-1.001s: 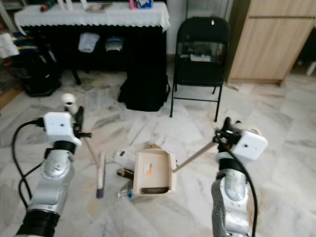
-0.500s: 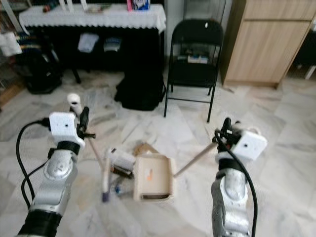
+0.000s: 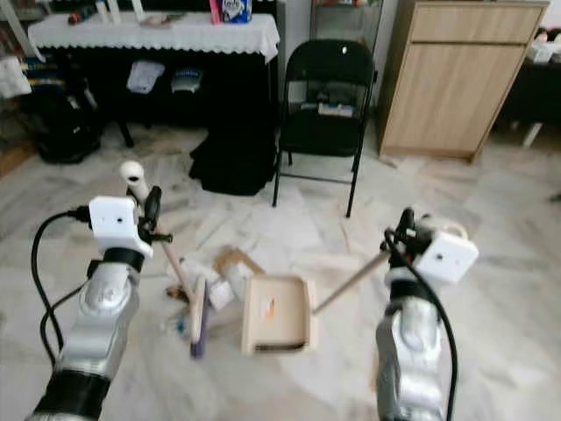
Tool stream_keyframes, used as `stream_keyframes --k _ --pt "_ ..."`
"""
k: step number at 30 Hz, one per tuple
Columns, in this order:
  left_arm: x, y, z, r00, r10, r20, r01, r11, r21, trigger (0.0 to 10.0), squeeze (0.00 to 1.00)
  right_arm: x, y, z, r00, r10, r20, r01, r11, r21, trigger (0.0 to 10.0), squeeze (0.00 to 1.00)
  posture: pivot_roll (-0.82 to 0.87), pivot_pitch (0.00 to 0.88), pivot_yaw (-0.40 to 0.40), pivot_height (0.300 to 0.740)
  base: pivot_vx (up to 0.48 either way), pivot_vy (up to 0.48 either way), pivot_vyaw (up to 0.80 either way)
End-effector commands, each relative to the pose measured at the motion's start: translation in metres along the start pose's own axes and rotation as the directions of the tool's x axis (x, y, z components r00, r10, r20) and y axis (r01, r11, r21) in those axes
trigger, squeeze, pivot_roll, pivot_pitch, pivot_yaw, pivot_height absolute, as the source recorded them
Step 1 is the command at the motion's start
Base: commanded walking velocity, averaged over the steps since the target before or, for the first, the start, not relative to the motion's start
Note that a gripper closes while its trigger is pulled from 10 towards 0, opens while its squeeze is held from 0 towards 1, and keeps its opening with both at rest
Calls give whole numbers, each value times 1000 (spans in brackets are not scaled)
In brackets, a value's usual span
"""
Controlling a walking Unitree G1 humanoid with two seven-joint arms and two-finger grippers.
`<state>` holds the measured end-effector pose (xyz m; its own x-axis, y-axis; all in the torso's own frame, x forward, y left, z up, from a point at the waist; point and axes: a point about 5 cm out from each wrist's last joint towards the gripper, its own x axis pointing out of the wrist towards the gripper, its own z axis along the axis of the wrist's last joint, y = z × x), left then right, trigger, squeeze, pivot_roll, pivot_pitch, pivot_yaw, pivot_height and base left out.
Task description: Sweep floor
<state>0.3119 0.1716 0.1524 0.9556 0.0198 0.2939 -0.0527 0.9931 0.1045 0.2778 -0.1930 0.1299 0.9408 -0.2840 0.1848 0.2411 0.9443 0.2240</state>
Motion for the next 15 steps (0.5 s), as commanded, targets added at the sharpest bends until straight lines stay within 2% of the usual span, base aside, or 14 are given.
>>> stream_keyframes --k 1,15 --pt "6 1 15 998 -3 61 2 1000 15 10000 0 4 5 11 999 12 52 -13 999 33 10000 0 65 6 34 740 0 -300 0" --pt "5 0 14 998 -14 57 13 1000 15 10000 0 3 7 10 999 13 49 -15 999 38 10000 0 64 6 39 740 0 -303 0"
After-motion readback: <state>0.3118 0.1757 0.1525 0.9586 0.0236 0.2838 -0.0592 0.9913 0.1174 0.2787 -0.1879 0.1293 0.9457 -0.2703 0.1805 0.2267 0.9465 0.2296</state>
